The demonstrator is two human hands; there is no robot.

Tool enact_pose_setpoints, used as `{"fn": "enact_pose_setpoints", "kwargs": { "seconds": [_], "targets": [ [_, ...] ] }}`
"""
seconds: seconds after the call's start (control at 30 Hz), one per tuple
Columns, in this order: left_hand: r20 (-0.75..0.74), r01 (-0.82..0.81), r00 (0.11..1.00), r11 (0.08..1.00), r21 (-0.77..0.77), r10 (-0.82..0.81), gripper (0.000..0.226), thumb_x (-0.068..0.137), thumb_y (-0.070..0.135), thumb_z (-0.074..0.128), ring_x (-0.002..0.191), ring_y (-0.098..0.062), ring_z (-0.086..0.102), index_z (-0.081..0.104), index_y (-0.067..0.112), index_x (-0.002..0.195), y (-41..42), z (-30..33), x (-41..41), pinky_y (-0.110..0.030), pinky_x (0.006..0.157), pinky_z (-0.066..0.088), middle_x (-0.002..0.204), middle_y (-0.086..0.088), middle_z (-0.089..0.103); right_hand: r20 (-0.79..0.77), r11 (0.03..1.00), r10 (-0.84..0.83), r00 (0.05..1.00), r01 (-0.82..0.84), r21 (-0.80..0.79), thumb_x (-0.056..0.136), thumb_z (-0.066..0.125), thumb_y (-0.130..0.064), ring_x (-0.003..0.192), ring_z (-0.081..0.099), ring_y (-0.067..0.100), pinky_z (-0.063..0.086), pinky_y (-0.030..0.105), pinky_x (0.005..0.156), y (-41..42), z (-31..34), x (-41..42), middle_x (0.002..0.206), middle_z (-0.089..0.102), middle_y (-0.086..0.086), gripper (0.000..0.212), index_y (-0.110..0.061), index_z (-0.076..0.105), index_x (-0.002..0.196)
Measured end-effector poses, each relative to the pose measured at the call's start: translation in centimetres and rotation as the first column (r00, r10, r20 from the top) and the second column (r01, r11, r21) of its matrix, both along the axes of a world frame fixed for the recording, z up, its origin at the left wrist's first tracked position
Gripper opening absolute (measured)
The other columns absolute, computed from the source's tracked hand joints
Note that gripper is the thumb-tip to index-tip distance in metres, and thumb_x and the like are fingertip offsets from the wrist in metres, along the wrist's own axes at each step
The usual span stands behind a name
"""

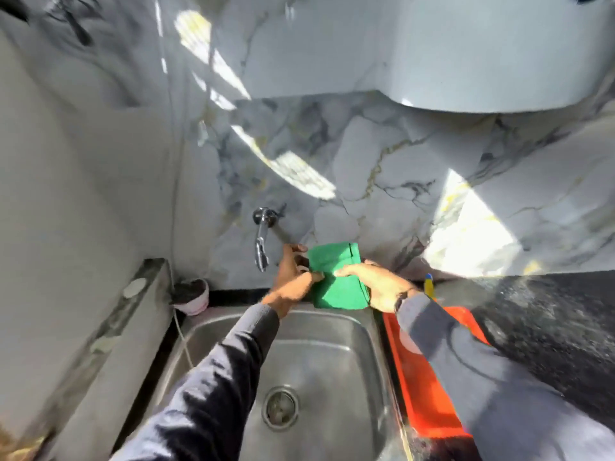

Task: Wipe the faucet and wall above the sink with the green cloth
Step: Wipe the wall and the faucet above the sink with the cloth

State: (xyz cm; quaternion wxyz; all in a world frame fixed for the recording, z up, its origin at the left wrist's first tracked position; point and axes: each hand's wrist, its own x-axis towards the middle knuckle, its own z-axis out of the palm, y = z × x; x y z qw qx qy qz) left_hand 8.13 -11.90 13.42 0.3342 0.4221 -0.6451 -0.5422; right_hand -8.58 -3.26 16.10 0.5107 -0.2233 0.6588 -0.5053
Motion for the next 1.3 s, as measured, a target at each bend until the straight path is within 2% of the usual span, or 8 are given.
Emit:
{"fn": "enact_pose_setpoints", "kwargs": {
  "seconds": [0.17,0.3,0.47,0.6,0.83,1.0,1.13,1.3],
  "targets": [
    [0.216,0.023,0.974,0.922,-0.386,0.066,0.038,0.097,0.014,0.075,0.076,-0.021,0.068,0.052,0.017,0.127,-8.5,4.5,5.4,-0.042,0.077,0.062,0.098,-0.003,0.069,-0.164,0.995,-0.06,0.985,0.045,-0.094,0.073,0.089,0.001,0.122,0.068,0.039,0.055,0.052,0.105,-7.8,1.9,4.4,0.133,0.069,0.021,0.074,-0.001,0.057,0.14],
    [0.436,0.161,0.849,0.641,-0.75,0.297,0.039,0.104,0.017,0.063,0.12,-0.035,0.066,0.062,0.009,0.142,-16.4,6.6,9.2,-0.048,0.098,0.059,0.137,-0.012,0.065,-0.544,0.979,-0.165,0.823,0.071,-0.189,0.073,0.091,-0.013,0.123,0.066,0.029,0.054,0.039,0.107,-12.8,2.2,6.2,0.137,0.069,0.009,0.073,-0.016,0.061,0.139],
    [0.409,0.487,0.686,0.038,-0.873,0.602,0.072,0.1,0.017,0.066,0.164,-0.043,0.03,0.044,0.008,0.168,-25.3,8.2,10.4,-0.068,0.13,0.031,0.178,-0.019,0.032,-0.85,0.887,-0.378,0.368,-0.119,-0.446,0.08,0.083,-0.011,0.109,0.072,0.026,0.052,0.025,0.096,-18.0,1.7,7.5,0.124,0.078,0.005,0.051,-0.017,0.074,0.129],
    [0.272,0.554,0.718,-0.289,-0.781,0.641,0.07,0.111,0.028,0.051,0.168,-0.036,0.021,0.026,0.02,0.176,-31.4,9.0,10.3,-0.065,0.134,0.018,0.183,-0.011,0.019,-0.948,0.778,-0.309,-0.08,-0.594,-0.204,0.073,0.076,0.008,0.101,0.074,0.031,0.063,0.042,0.085,-22.3,1.9,8.4,0.113,0.08,0.007,0.043,-0.014,0.083,0.11],
    [0.075,0.465,0.769,-0.475,-0.747,0.634,0.069,0.11,0.039,0.039,0.169,-0.032,0.021,0.028,0.02,0.176,-35.2,7.7,9.5,-0.059,0.136,0.001,0.182,-0.009,0.026,-0.943,0.754,-0.115,-0.311,-0.646,0.121,0.053,0.071,0.014,0.1,0.074,0.028,0.064,0.035,0.084,-26.1,0.8,8.0,0.112,0.082,0.001,0.062,-0.017,0.085,0.105],
    [0.051,0.44,0.782,-0.492,-0.751,0.622,0.072,0.108,0.04,0.04,0.168,-0.033,0.025,0.027,0.019,0.176,-35.5,7.3,9.4,-0.061,0.135,0.01,0.181,-0.01,0.026,-0.885,0.75,-0.003,-0.465,-0.587,0.306,0.077,0.063,0.001,0.113,0.063,0.022,0.059,0.037,0.083,-27.9,2.6,9.6,0.113,0.077,-0.009,0.056,-0.034,0.078,0.118],
    [0.038,0.434,0.791,-0.516,-0.738,0.611,0.073,0.106,0.039,0.042,0.167,-0.033,0.028,0.03,0.018,0.175,-35.4,7.5,9.5,-0.063,0.131,0.018,0.18,-0.011,0.03,-0.922,0.773,-0.012,-0.387,-0.588,0.237,0.079,0.067,-0.001,0.11,0.066,0.024,0.056,0.037,0.076,-27.8,2.4,9.9,0.11,0.077,-0.003,0.056,-0.036,0.078,0.12],
    [0.002,0.426,0.787,-0.541,-0.725,0.617,0.072,0.108,0.04,0.039,0.169,-0.033,0.02,0.027,0.019,0.176,-35.9,7.1,9.4,-0.06,0.136,0.004,0.182,-0.01,0.024,-0.808,0.867,-0.387,0.443,-0.123,-0.483,0.07,0.073,0.012,0.102,0.078,0.02,0.061,0.031,0.096,-24.4,-3.6,8.2,0.11,0.082,0.006,0.047,-0.008,0.082,0.111]
  ]
}}
